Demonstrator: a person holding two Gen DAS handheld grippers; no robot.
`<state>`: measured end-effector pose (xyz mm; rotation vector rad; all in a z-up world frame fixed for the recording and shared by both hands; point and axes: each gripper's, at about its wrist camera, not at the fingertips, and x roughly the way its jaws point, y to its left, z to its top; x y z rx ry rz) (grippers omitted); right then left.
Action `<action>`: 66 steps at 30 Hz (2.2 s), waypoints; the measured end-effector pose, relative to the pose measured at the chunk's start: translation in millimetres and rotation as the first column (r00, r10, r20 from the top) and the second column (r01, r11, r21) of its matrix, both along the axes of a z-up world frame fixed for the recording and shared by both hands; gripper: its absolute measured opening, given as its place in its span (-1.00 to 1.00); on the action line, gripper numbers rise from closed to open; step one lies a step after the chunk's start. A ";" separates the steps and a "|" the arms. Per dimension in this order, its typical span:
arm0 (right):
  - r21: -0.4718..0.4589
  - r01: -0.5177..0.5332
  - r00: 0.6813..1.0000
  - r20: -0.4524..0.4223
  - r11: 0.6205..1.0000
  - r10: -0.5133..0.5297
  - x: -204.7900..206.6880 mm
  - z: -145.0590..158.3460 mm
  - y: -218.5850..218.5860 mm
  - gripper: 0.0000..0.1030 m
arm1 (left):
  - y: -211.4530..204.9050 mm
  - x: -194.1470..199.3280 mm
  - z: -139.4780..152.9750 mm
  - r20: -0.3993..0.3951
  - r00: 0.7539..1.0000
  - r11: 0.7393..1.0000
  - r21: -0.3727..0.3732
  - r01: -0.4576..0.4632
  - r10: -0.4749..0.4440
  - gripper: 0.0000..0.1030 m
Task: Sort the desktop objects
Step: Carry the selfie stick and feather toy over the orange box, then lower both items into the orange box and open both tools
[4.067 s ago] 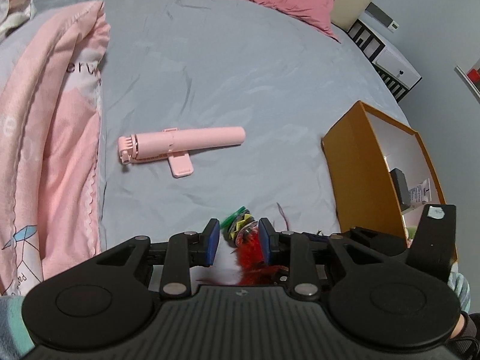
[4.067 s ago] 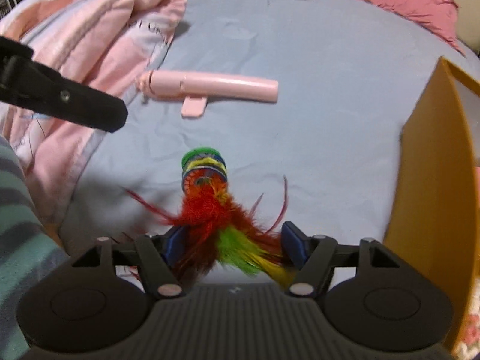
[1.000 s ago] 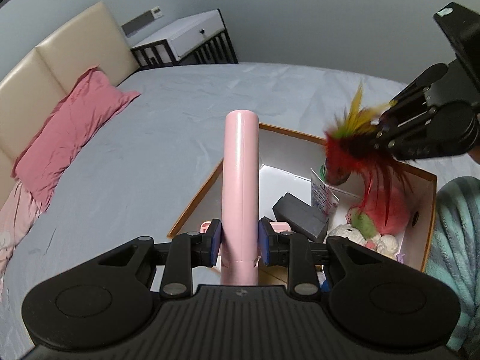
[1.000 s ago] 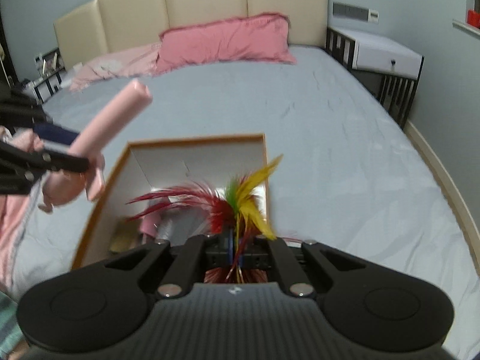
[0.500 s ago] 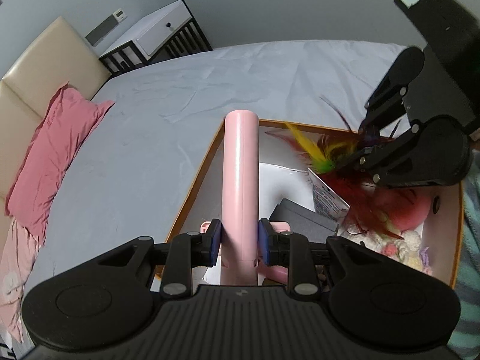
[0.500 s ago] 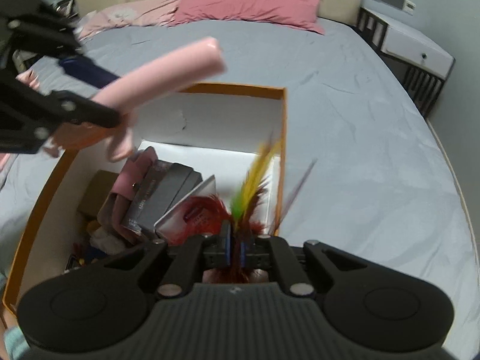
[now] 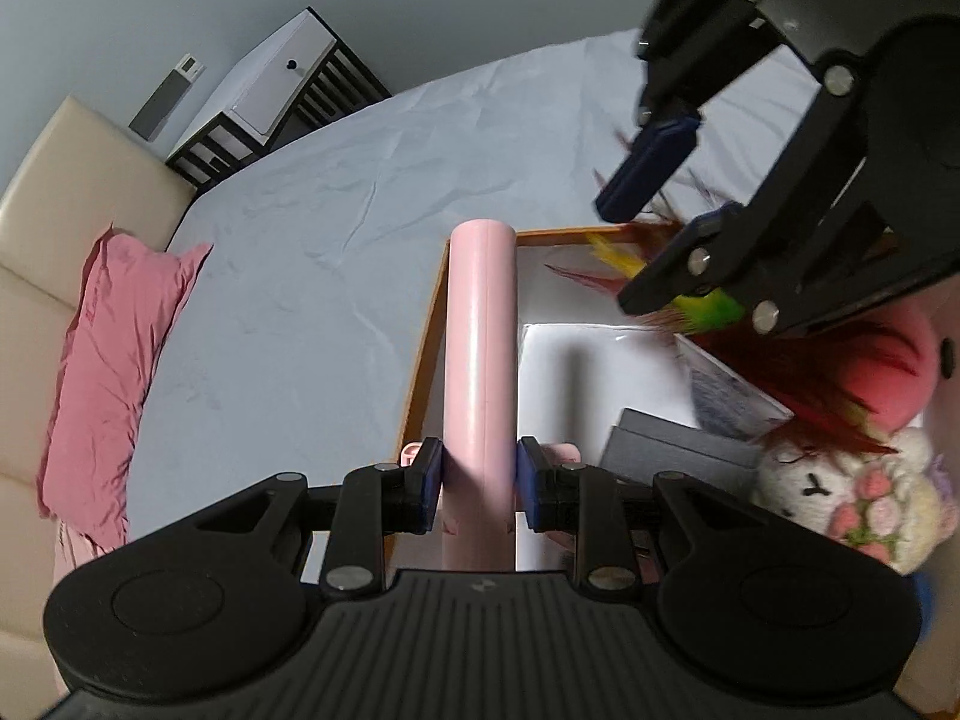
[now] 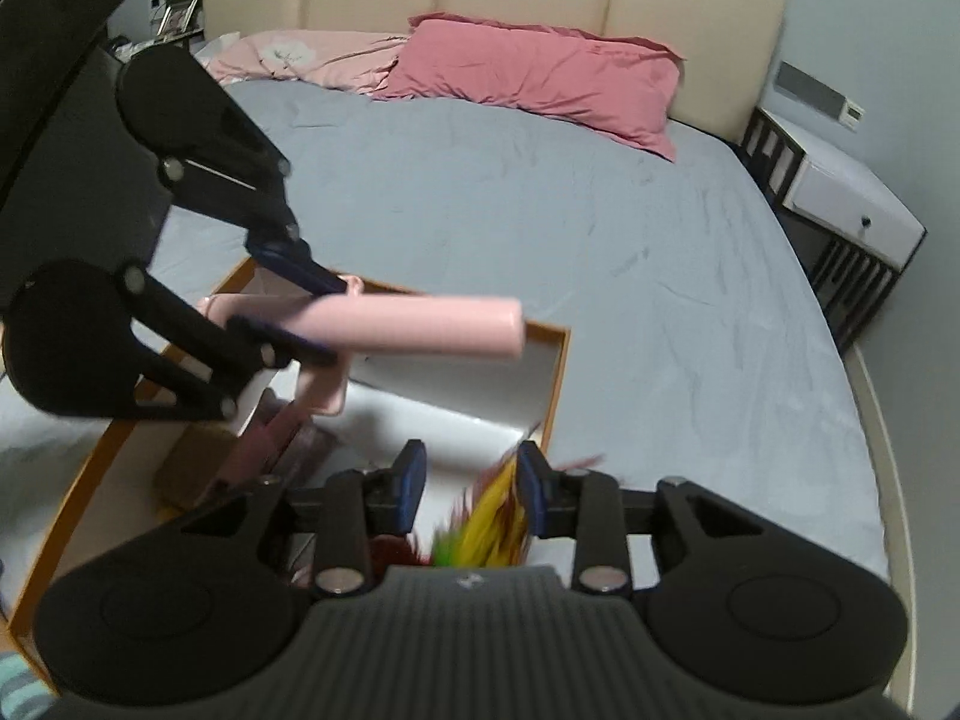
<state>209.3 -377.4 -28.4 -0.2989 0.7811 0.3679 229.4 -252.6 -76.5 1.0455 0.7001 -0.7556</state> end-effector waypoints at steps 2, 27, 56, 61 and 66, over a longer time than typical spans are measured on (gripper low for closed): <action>-0.012 -0.009 1.000 -0.011 1.000 0.008 9.7 -4.4 5.5 -0.32 | -2.5 5.7 -5.9 -0.004 1.000 1.000 0.007 0.000 0.000 -0.41; -0.065 -0.077 0.993 -0.100 0.995 0.070 46.2 -48.9 35.6 -0.32 | -2.1 48.8 -58.6 -0.183 0.983 0.998 0.054 0.026 -0.016 -0.41; 0.112 0.058 0.998 0.014 0.992 -0.060 -41.4 33.7 29.3 -0.32 | 54.8 -52.7 70.4 -0.112 0.961 0.883 -0.379 -0.278 0.255 -0.31; 0.135 0.081 0.992 0.087 0.988 -0.093 -88.5 52.3 38.7 -0.22 | 72.0 -103.2 91.1 -0.011 0.917 0.785 -0.513 -0.347 0.398 0.33; 0.178 0.124 0.982 0.122 0.976 -0.147 -139.2 55.4 49.8 -0.17 | 88.5 -146.3 95.5 -0.010 0.847 0.678 -0.594 -0.433 0.532 0.60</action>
